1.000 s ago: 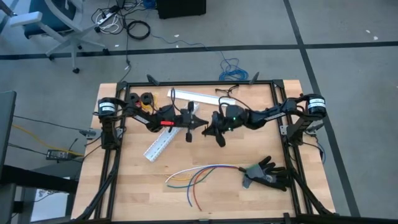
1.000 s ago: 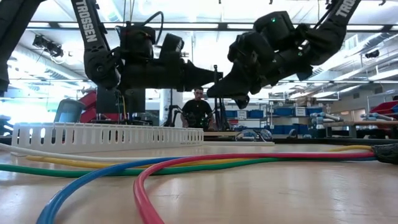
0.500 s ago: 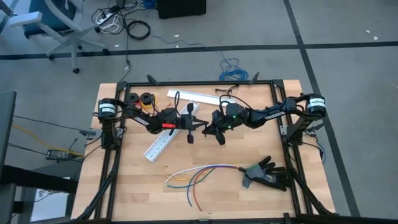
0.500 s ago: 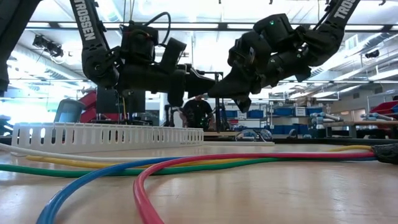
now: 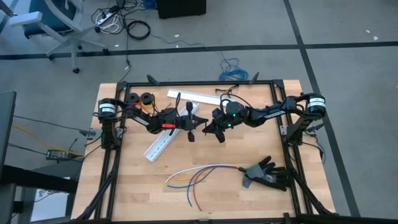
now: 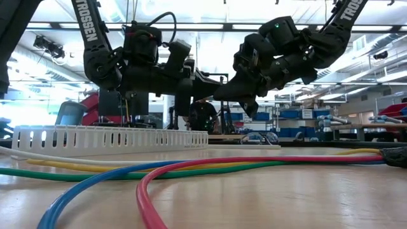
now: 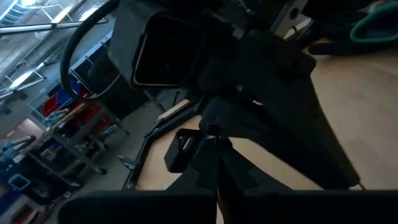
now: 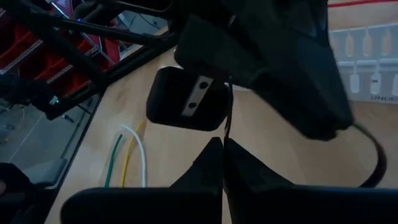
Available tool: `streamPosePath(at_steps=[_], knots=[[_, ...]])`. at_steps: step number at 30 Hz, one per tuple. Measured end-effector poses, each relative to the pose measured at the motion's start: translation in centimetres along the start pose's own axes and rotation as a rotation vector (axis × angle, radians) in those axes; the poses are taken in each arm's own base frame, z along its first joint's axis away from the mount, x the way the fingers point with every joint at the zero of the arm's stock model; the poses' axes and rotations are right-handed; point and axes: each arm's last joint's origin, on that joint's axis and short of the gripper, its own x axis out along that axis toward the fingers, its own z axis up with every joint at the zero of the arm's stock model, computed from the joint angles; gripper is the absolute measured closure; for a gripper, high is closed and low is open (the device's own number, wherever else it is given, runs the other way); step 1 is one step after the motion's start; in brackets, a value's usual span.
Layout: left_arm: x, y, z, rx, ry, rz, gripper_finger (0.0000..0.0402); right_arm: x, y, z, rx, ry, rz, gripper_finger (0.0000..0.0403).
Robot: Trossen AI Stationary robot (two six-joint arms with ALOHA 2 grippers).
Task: Ziptie cables
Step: Wrap the black zip tie on the cables
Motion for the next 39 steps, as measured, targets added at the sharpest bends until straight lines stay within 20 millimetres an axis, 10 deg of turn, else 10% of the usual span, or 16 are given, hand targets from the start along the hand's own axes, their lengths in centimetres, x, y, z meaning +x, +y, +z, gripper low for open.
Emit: streamPosePath(at_steps=[39], knots=[[0.03,-0.4,0.08,0.216,0.059,0.038,0.0401,-0.43,-0.75,0.7,0.068,-0.032,0.008,0.0403]])
